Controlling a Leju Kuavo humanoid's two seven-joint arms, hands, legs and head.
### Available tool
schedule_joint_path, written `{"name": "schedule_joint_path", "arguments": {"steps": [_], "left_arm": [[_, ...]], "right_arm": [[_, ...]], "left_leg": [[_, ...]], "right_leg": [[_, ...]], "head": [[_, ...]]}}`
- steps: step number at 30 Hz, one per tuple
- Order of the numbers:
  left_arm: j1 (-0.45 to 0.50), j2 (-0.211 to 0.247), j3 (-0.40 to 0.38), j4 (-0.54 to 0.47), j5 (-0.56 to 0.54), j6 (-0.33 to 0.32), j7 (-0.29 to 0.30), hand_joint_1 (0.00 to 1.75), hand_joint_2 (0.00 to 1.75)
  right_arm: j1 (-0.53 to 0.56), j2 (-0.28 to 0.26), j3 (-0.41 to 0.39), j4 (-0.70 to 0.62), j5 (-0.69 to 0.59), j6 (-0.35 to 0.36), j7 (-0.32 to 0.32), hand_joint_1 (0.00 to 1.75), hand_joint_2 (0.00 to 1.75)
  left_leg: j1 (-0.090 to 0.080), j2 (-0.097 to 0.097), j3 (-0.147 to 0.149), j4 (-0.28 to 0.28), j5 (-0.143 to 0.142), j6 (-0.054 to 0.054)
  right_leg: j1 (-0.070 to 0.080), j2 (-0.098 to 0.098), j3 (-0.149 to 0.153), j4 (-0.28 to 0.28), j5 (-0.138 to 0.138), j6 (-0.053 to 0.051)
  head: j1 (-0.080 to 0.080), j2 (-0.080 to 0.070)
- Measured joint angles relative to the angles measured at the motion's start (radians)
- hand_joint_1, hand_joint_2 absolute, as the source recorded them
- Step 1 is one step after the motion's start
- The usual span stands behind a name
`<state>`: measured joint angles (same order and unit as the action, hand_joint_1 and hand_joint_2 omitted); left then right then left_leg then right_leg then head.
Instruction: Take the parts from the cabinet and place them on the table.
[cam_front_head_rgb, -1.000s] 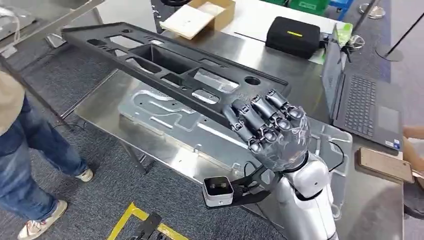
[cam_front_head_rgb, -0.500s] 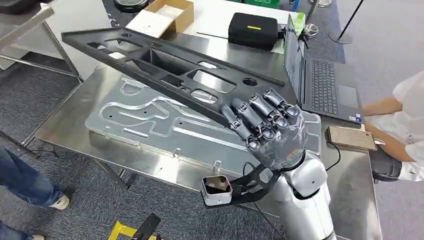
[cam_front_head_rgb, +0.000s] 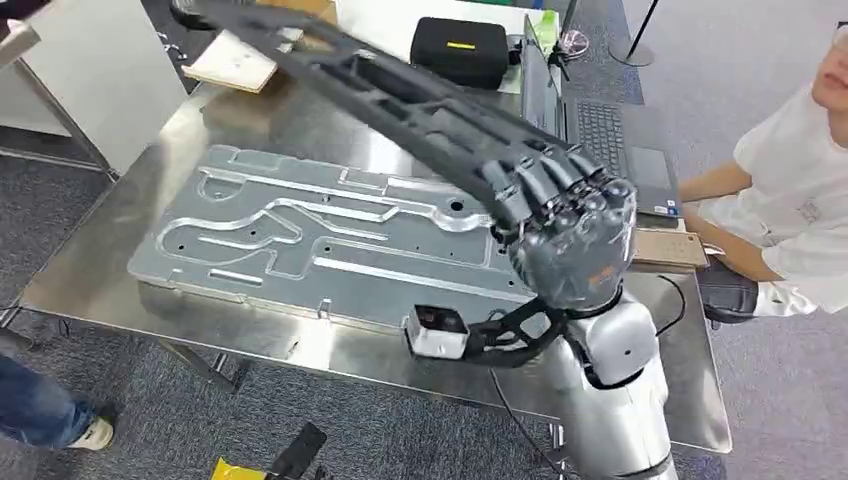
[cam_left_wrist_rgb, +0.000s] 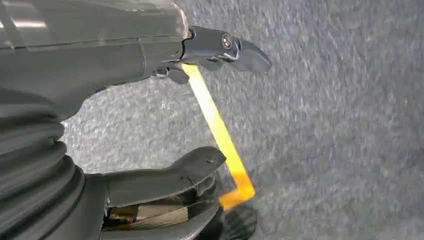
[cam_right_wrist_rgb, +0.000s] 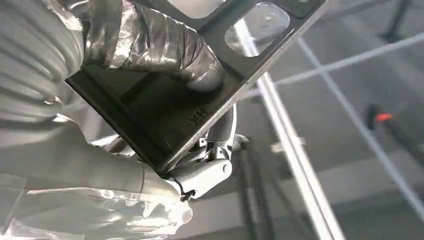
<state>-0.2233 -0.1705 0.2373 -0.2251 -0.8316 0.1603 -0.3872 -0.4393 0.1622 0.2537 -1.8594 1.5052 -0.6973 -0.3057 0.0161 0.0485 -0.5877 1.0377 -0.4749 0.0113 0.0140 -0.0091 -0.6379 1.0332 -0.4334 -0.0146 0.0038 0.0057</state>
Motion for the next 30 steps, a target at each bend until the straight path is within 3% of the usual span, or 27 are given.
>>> {"name": "schedule_joint_path", "arguments": {"steps": [1,2,3,4,5,6,7,8,10,11,12,15,17,19,20,21,22,23,25,26,27,30], "left_arm": [[0.000,0.000,0.001,0.000,-0.002,-0.003,0.000,0.00,1.75],[-0.001,0.000,0.006,0.000,-0.003,-0.006,-0.001,0.00,1.75],[-0.001,0.000,0.011,0.000,-0.003,-0.009,0.000,0.00,1.75],[0.000,0.001,0.015,0.000,-0.003,-0.011,0.000,0.00,1.75],[0.004,0.002,0.016,0.000,-0.003,-0.012,0.000,0.00,1.75],[0.007,0.003,0.017,0.000,-0.003,-0.013,0.000,0.00,1.75],[0.009,0.004,0.018,0.000,-0.003,-0.013,0.001,0.00,1.75],[0.009,0.006,0.020,0.000,-0.003,-0.013,0.001,0.00,1.75],[0.006,0.007,0.023,0.000,-0.003,-0.013,0.001,0.00,1.75],[0.005,0.007,0.023,0.000,-0.003,-0.013,0.001,0.00,1.75],[0.004,0.007,0.023,0.000,-0.003,-0.014,0.000,0.00,1.75],[0.006,0.007,0.023,0.000,-0.004,-0.014,0.001,0.00,1.75],[0.002,0.006,0.024,0.000,-0.004,-0.014,0.000,0.00,1.75],[0.002,0.006,0.024,0.000,-0.004,-0.014,0.000,0.00,1.75],[0.003,0.006,0.024,0.000,-0.004,-0.014,0.001,0.00,1.75],[0.003,0.007,0.024,0.000,-0.004,-0.014,0.001,0.00,1.75],[0.003,0.007,0.024,0.000,-0.004,-0.014,0.001,0.00,1.75],[0.002,0.007,0.024,0.000,-0.004,-0.014,0.001,0.00,1.75],[0.002,0.007,0.024,0.000,-0.005,-0.015,0.001,0.00,1.75],[0.002,0.007,0.024,0.000,-0.006,-0.016,0.001,0.00,1.75],[0.000,0.007,0.024,0.000,-0.007,-0.016,0.001,0.00,1.75],[0.003,0.006,0.024,0.000,-0.011,-0.031,0.003,0.00,1.75]], "right_arm": [[-0.001,-0.004,0.000,0.008,0.004,0.000,0.022,1.75,1.75],[-0.011,-0.012,0.000,0.018,0.003,0.000,0.031,1.75,1.75],[-0.021,-0.018,0.000,0.038,0.000,0.000,0.032,1.75,1.75],[-0.021,-0.021,0.000,0.048,-0.001,0.000,0.033,1.75,1.75],[-0.021,-0.025,0.000,0.057,-0.003,0.000,0.033,1.75,1.75],[-0.021,-0.028,0.000,0.064,-0.004,0.000,0.033,1.75,1.75],[-0.021,-0.032,0.000,0.072,-0.005,0.000,0.033,1.75,1.75],[-0.021,-0.037,0.000,0.078,-0.005,0.000,0.033,1.75,1.75],[-0.021,-0.041,0.000,0.084,-0.006,0.000,0.033,1.75,1.75],[-0.022,-0.043,0.000,0.087,-0.007,0.000,0.033,1.75,1.75],[-0.025,-0.045,-0.001,0.089,-0.007,0.000,0.033,1.75,1.75],[-0.025,-0.049,-0.003,0.092,-0.008,0.000,0.033,1.75,1.75],[-0.026,-0.053,-0.003,0.092,-0.008,0.000,0.033,1.75,1.75],[-0.028,-0.055,-0.004,0.093,-0.008,0.000,0.033,1.75,1.75],[-0.027,-0.056,-0.004,0.095,-0.008,0.000,0.033,1.75,1.75],[-0.027,-0.059,-0.005,0.097,-0.008,0.000,0.033,1.75,1.75],[-0.026,-0.062,-0.005,0.100,-0.008,0.000,0.033,1.75,1.75],[-0.026,-0.063,-0.006,0.102,-0.008,0.000,0.033,1.75,1.75],[-0.027,-0.064,-0.006,0.103,-0.008,0.000,0.033,1.75,1.75],[-0.028,-0.064,-0.006,0.103,-0.007,0.000,0.033,1.75,1.75],[-0.028,-0.064,-0.006,0.105,-0.007,0.000,0.033,1.75,1.75],[-0.029,-0.065,-0.008,0.124,0.000,0.000,0.067,1.75,1.75]], "left_leg": [[0.003,-0.003,0.000,0.005,-0.011,-0.003],[0.001,-0.023,-0.007,0.030,-0.026,-0.003],[0.002,-0.034,-0.038,0.096,-0.063,-0.002],[0.002,-0.039,-0.075,0.168,-0.093,-0.003],[0.002,-0.039,-0.112,0.235,-0.116,-0.006],[0.003,-0.039,-0.134,0.270,-0.118,-0.009],[0.004,-0.039,-0.133,0.259,-0.096,-0.011],[0.005,-0.039,-0.112,0.208,-0.055,-0.013],[0.008,-0.040,-0.036,0.044,0.032,-0.016],[0.006,-0.049,-0.026,0.029,0.007,-0.016],[0.004,-0.050,-0.026,0.021,0.011,-0.005],[-0.003,-0.049,-0.029,0.022,0.014,0.008],[0.003,-0.047,-0.025,0.012,0.020,0.021],[0.003,-0.045,-0.025,0.012,0.019,0.026],[0.002,-0.043,-0.025,0.012,0.018,0.027],[0.001,-0.042,-0.025,0.012,0.018,0.028],[0.001,-0.042,-0.024,0.012,0.017,0.028],[0.001,-0.042,-0.023,0.013,0.016,0.028],[0.001,-0.042,-0.016,0.013,0.012,0.024],[0.002,-0.042,-0.015,0.011,0.010,0.022],[-0.002,-0.043,-0.017,0.009,0.012,0.015],[0.003,-0.038,-0.015,-0.002,0.017,-0.002]], "right_leg": [[-0.018,0.000,0.021,-0.025,0.011,-0.004],[-0.013,0.003,0.032,-0.040,0.014,-0.007],[-0.013,0.003,0.034,-0.042,0.015,-0.016],[-0.012,0.006,0.034,-0.040,0.015,-0.016],[-0.012,0.010,0.033,-0.038,0.012,-0.018],[-0.011,0.015,0.032,-0.035,0.011,-0.018],[-0.012,0.021,0.032,-0.031,0.008,-0.016],[-0.014,0.025,0.032,-0.024,0.004,-0.013],[-0.019,0.032,0.031,-0.001,-0.012,-0.003],[-0.015,0.033,0.024,0.009,-0.019,0.005],[-0.013,0.037,0.015,0.023,-0.023,0.010],[-0.016,0.037,0.014,0.017,-0.019,0.021],[-0.020,0.023,0.001,0.049,-0.046,0.031],[-0.023,0.019,-0.063,0.186,-0.117,0.039],[-0.024,0.019,-0.099,0.255,-0.142,0.041],[-0.026,0.019,-0.125,0.302,-0.150,0.041],[-0.027,0.019,-0.131,0.303,-0.132,0.041],[-0.028,0.018,-0.115,0.260,-0.096,0.039],[-0.027,0.013,-0.038,0.098,-0.005,0.031],[-0.025,0.007,-0.015,0.038,0.004,0.027],[-0.014,0.006,-0.006,0.030,-0.004,0.025],[-0.007,0.011,-0.005,0.014,-0.004,0.013]], "head": [[0.000,0.000],[0.001,0.000],[0.000,0.000],[-0.001,0.000],[0.000,0.000],[-0.001,0.000],[0.000,0.000],[-0.001,0.000],[0.000,0.000],[0.000,0.000],[0.001,0.000],[0.000,0.000],[0.001,0.000],[0.001,0.000],[0.001,0.000],[0.001,0.000],[0.001,0.000],[0.001,0.000],[0.001,0.000],[0.001,0.000],[0.000,0.000],[0.000,0.000]]}}
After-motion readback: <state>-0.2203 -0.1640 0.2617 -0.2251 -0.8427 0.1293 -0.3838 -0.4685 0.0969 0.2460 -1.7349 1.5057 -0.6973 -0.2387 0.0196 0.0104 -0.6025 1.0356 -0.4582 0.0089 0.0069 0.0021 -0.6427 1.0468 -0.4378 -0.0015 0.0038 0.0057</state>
